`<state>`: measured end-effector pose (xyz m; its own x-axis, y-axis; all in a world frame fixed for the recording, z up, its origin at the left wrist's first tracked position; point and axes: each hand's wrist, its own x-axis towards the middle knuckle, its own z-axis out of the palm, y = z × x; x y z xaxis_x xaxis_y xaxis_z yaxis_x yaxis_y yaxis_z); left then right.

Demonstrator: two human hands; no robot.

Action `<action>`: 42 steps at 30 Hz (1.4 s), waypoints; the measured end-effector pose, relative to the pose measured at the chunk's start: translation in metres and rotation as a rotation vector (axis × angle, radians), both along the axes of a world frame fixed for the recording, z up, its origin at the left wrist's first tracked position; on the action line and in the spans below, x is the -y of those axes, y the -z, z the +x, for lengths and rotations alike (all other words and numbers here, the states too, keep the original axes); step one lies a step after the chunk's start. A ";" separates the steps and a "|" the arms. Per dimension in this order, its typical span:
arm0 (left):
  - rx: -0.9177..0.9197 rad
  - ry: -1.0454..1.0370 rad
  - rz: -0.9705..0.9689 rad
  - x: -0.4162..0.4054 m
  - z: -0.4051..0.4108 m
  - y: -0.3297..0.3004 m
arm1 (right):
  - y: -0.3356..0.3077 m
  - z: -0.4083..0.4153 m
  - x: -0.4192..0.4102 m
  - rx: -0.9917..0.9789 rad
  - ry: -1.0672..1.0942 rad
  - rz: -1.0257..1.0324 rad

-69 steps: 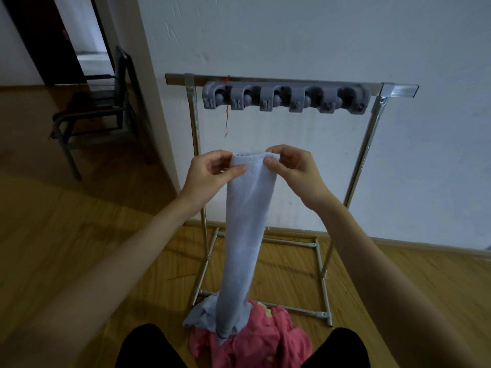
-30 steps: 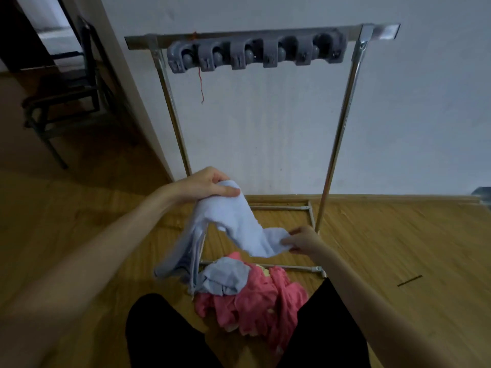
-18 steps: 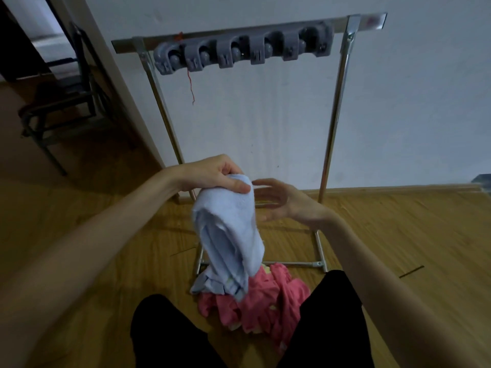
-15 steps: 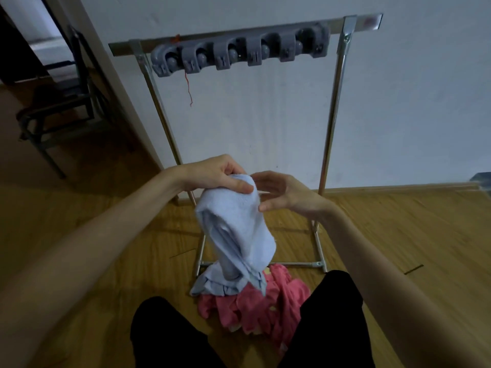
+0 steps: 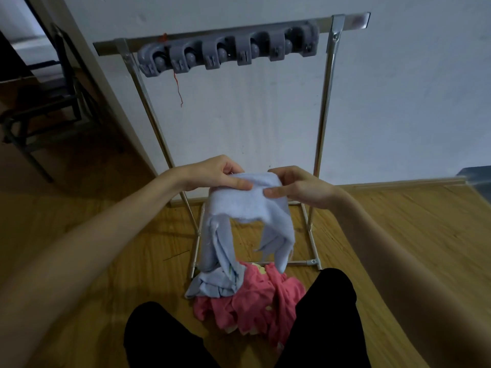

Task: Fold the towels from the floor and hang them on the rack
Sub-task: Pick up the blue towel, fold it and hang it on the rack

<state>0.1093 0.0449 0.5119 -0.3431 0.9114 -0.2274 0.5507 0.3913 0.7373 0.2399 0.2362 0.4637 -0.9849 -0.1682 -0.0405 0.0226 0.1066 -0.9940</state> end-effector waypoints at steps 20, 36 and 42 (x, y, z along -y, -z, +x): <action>-0.277 0.199 -0.132 -0.023 -0.029 -0.039 | -0.037 -0.006 -0.058 -0.347 -0.035 0.661; -1.186 -0.096 0.110 -0.092 -0.027 -0.078 | -0.098 -0.035 -0.105 -0.639 0.652 1.215; -1.325 -0.306 0.162 -0.132 -0.024 -0.109 | -0.143 -0.040 -0.124 -0.706 0.835 1.147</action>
